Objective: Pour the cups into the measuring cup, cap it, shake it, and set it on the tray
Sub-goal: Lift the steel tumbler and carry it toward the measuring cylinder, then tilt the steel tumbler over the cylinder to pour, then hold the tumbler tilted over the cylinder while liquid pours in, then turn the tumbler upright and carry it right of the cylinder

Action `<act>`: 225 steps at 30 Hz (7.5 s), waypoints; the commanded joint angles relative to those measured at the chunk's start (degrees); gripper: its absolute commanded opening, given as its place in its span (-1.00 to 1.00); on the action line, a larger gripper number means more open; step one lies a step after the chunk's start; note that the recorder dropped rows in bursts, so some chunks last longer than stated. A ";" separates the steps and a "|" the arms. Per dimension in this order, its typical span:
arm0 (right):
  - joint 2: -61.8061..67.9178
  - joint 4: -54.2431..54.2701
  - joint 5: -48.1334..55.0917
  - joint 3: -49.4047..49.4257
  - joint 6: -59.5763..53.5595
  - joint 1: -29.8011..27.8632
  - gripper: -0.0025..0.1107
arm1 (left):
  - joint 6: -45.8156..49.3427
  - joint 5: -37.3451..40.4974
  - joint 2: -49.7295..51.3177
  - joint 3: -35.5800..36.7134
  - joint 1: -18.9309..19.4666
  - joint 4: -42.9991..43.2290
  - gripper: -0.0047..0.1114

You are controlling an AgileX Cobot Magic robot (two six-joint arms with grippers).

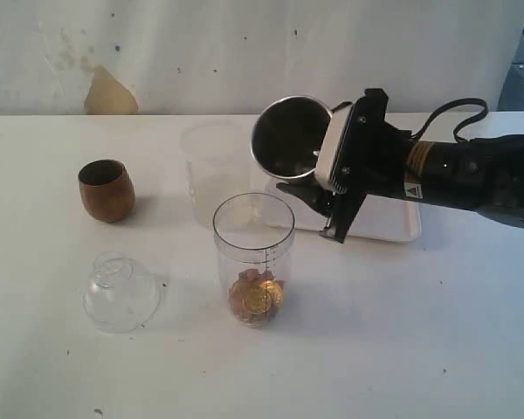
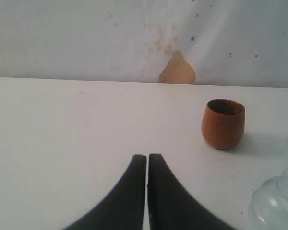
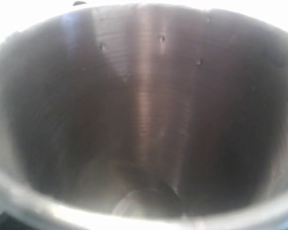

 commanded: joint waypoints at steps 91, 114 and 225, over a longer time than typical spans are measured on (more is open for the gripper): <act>-0.24 0.26 -1.70 -5.24 -31.85 0.43 -0.96 | 0.00 0.05 -0.18 0.26 0.00 -0.16 -0.89; -0.24 0.47 -0.36 -5.24 -42.58 2.81 -0.96 | 0.00 0.05 -0.18 0.26 0.00 -0.16 -0.89; -11.14 38.18 1.34 10.88 30.27 1.59 -0.96 | 0.00 0.05 -0.18 0.26 0.00 -0.16 -0.89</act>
